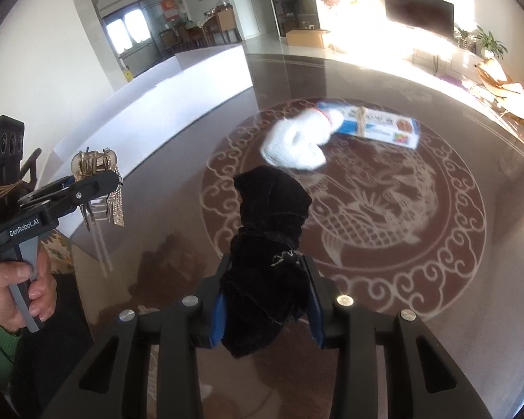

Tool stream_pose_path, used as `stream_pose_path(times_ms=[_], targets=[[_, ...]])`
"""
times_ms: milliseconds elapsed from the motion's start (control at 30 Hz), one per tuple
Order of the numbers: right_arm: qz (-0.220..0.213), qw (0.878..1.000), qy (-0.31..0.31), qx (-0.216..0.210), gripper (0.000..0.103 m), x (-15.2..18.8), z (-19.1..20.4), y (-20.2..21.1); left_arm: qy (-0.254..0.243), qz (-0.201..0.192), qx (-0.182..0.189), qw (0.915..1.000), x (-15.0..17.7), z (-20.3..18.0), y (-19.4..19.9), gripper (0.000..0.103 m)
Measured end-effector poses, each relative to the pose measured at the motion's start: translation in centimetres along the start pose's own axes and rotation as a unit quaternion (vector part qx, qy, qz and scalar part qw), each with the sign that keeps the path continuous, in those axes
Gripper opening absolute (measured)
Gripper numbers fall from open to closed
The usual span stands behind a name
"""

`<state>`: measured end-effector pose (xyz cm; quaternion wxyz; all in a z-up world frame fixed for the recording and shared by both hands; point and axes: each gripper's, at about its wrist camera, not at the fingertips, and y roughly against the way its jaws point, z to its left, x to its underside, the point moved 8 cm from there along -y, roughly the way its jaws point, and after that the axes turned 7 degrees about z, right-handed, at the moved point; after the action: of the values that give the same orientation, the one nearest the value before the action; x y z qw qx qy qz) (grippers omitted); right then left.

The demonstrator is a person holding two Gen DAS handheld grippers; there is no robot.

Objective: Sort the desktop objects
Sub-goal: 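Carry the clip and hat into the bin and open both tools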

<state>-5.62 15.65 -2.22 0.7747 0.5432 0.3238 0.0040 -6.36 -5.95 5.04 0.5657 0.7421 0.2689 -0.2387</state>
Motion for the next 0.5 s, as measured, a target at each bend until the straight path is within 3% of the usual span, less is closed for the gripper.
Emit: stream_pose_path(times_ms=[133, 200, 333, 500], targets=[[-0.033, 0.997, 0.057, -0.034, 0.038, -6.8, 6.5, 0.8, 0.034, -0.022, -0.036, 0.9985, -4.3, 6.1, 4.6, 0.065], [-0.046, 0.993, 0.088, -0.060, 0.038, -10.6, 10.9, 0.7, 0.043, -0.022, -0.078, 0.9958, -6.0, 10.2, 6.0, 0.065], [-0.056, 0.981, 0.155, -0.104, 0.038, -16.6, 20.6, -1.0, 0.089, 0.019, -0.140, 0.9860, -7.7, 19.2, 6.1, 0.065], [0.003, 0.970, 0.204, -0.131, 0.038, -19.3, 29.8, -7.8, 0.125, 0.083, -0.192, 0.9698, -6.8, 26.7, 4.1, 0.066]])
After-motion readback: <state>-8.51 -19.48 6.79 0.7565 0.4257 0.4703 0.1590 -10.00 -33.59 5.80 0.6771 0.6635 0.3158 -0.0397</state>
